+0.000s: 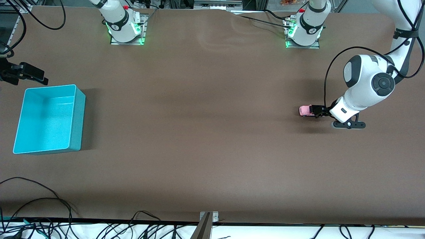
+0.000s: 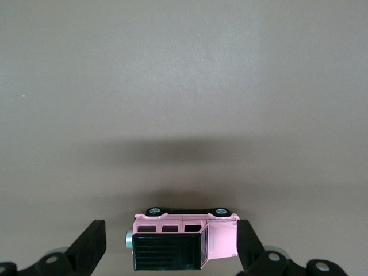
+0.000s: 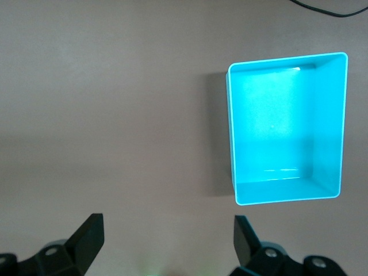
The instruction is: Wind and store pink jeep toy
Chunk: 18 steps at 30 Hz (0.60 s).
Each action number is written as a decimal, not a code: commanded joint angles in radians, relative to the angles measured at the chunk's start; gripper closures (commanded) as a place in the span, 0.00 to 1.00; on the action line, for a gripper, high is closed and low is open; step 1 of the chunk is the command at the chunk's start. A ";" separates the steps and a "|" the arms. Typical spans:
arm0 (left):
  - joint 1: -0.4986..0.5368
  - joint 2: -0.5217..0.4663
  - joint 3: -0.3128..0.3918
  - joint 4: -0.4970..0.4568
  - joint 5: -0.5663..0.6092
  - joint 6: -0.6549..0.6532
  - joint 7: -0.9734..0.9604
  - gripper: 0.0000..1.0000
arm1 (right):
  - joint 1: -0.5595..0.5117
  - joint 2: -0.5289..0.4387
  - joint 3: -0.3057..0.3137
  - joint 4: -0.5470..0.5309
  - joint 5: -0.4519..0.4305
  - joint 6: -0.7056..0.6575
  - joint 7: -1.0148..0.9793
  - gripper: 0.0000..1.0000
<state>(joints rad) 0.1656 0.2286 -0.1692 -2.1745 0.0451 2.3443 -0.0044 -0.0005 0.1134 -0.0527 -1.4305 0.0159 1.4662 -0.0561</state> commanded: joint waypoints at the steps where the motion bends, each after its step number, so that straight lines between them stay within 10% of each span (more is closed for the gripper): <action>1: 0.006 0.001 0.000 -0.010 0.030 0.015 0.115 0.00 | -0.003 0.014 0.002 0.030 -0.013 -0.009 -0.014 0.00; 18: 0.009 0.023 0.000 -0.103 0.030 0.018 0.835 0.00 | -0.004 0.014 0.002 0.024 -0.013 -0.010 -0.016 0.00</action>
<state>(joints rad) 0.1680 0.2651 -0.1682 -2.2537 0.0462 2.3484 0.6242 -0.0005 0.1193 -0.0527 -1.4305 0.0158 1.4662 -0.0564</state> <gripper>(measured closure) 0.000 0.000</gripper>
